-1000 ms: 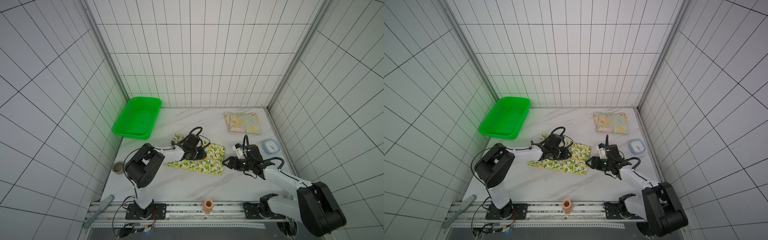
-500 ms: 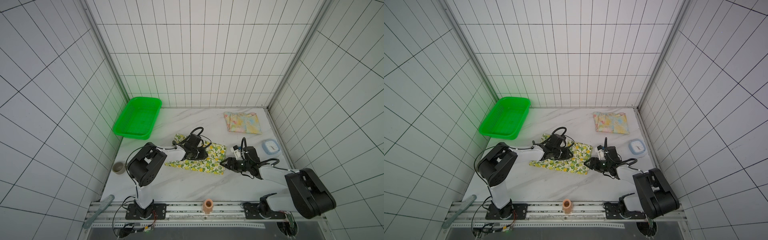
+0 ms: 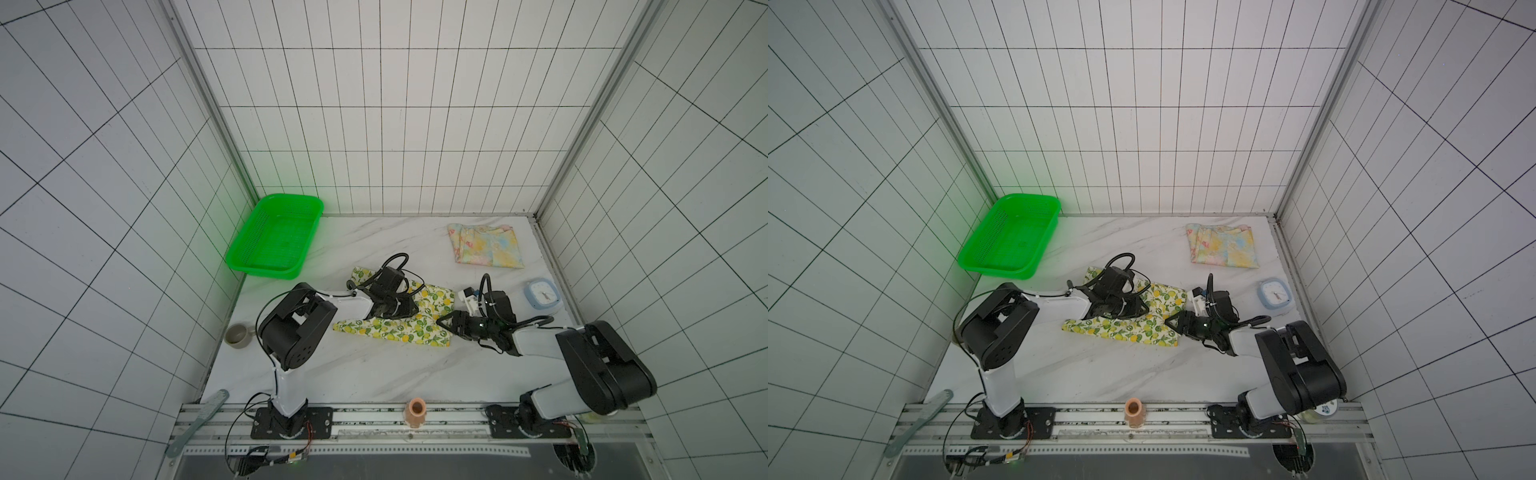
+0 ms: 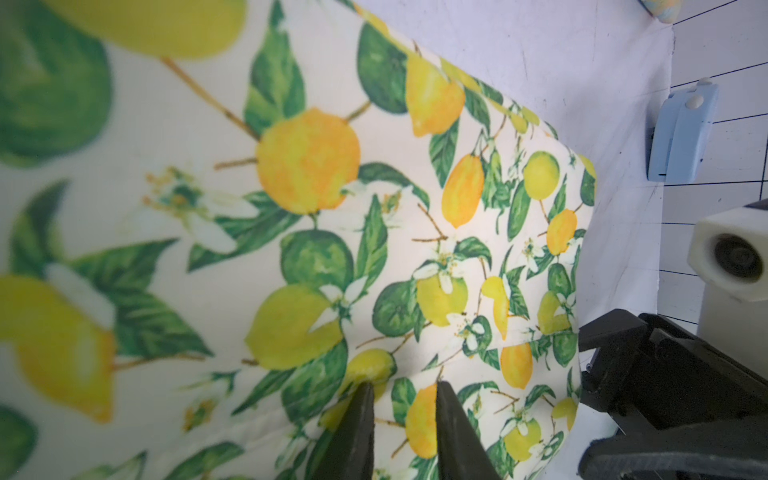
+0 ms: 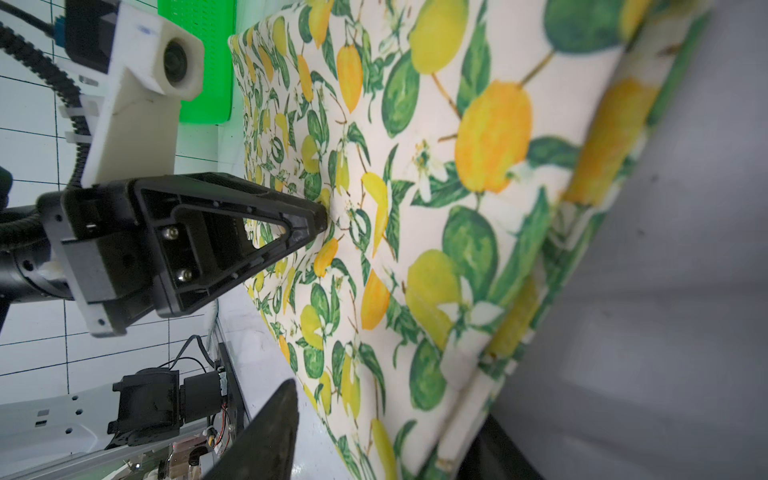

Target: Fold and stack the skirts

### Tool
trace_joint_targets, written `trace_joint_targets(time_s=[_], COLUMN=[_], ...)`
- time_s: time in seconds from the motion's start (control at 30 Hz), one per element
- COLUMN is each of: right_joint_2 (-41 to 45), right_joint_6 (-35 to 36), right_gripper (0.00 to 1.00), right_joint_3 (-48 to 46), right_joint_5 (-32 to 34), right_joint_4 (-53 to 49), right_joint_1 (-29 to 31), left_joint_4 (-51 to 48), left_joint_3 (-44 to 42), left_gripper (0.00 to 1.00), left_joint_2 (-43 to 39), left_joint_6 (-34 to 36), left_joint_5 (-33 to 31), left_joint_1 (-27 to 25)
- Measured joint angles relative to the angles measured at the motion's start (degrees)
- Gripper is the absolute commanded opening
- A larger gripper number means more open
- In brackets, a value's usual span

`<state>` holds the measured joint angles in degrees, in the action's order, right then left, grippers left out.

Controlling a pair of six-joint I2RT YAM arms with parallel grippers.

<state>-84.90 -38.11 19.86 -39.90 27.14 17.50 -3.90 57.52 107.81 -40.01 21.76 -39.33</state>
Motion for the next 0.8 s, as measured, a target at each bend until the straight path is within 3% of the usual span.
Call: trace_joint_targets(time_s=[0.63, 0.8], right_joint_2=[-7.0, -9.2], right_joint_6=[-1.4, -1.7], right_gripper=[0.54, 0.41], right_joint_3=[0.8, 2.1], right_joint_5=[-1.9, -2.4], right_joint_4=[9.9, 10.7], right_joint_1=[0.0, 0.0], left_joint_4=[-0.1, -0.1], left_joint_3=[0.3, 0.3], left_gripper=[0.27, 0.27], left_joint_2=[0.3, 0.3], left_joint_6=[0.0, 0.0], left_joint_5=[0.2, 0.2], left_joint_1=[0.0, 0.0])
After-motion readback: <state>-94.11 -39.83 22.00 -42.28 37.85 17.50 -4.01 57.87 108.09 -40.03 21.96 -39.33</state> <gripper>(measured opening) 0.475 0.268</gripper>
